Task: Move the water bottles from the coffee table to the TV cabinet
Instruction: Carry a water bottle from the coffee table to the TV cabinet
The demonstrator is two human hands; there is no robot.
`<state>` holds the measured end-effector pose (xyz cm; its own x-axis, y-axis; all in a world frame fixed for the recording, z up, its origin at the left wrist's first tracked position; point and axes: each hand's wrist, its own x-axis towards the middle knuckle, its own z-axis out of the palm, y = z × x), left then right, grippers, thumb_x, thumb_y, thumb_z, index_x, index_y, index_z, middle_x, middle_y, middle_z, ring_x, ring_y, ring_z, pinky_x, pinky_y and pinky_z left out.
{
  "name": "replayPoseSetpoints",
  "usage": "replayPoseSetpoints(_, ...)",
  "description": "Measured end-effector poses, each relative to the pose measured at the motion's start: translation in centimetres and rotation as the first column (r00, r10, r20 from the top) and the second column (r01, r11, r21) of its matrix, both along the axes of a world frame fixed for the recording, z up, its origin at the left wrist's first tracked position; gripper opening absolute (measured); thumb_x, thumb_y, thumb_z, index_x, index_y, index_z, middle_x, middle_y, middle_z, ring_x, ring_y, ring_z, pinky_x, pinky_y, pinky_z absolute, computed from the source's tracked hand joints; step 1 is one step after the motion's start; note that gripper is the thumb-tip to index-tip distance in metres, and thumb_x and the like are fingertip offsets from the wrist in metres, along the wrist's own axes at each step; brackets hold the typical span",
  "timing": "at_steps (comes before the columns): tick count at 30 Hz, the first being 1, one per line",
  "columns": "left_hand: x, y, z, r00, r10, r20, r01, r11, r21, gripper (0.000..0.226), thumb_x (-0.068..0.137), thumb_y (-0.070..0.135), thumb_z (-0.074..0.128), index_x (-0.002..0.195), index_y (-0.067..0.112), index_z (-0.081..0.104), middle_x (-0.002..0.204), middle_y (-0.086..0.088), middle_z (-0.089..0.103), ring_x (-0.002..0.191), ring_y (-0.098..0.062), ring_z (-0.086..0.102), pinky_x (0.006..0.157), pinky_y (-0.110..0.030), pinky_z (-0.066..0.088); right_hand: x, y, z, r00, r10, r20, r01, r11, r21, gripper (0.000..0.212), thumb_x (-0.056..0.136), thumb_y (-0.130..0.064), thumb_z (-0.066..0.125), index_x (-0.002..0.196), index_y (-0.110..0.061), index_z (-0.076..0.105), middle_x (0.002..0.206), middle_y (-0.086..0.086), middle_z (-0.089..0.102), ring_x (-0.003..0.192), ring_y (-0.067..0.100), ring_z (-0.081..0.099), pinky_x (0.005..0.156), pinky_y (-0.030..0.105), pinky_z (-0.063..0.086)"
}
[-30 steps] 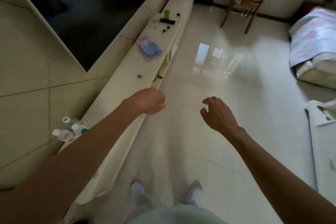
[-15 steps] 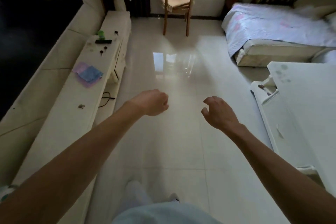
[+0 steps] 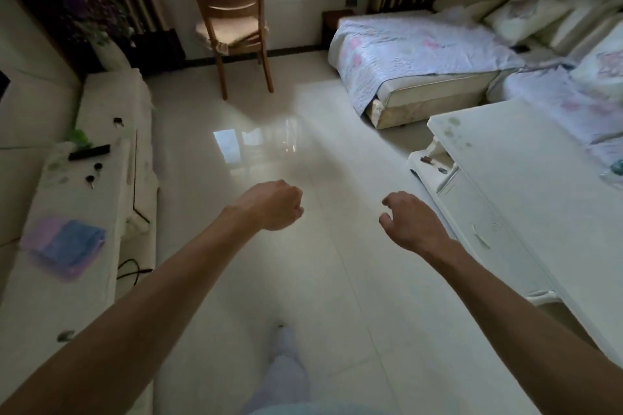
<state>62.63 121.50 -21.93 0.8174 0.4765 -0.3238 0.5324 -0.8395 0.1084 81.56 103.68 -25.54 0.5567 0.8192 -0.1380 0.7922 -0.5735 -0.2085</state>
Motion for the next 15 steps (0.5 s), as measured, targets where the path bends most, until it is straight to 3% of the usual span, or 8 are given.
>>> replayPoseSetpoints(7, 7.1, 12.2, 3.3, 0.99, -0.115, 0.079, 0.11, 0.992, 0.061, 0.03, 0.099, 0.031, 0.044, 0.104, 0.012, 0.067, 0.101, -0.007, 0.071, 0.087, -0.024, 0.067, 0.072, -0.032, 0.053, 5.6, 7.9, 3.1, 0.982, -0.189, -0.015, 0.19, 0.979, 0.074, 0.039, 0.091, -0.024, 0.053, 0.125, -0.007, 0.058, 0.122, 0.009, 0.064, 0.11, 0.025, 0.059, 0.091, 0.036, 0.046)
replayPoseSetpoints(15, 16.3, 19.0, 2.2, 0.967, -0.245, 0.064, 0.243, 0.969, 0.044, 0.03, 0.1, 0.03, 0.042, 0.105, 0.011, 0.065, 0.101, -0.004, 0.07, 0.086, -0.02, 0.065, 0.072, -0.031, 0.052, 12.7, 13.8, 2.4, 0.96, -0.279, 0.003, 0.279, 0.959, 0.048, 0.036, 0.092, -0.024, 0.052, 0.123, -0.007, 0.06, 0.122, 0.009, 0.063, 0.113, 0.026, 0.057, 0.091, 0.035, 0.044)
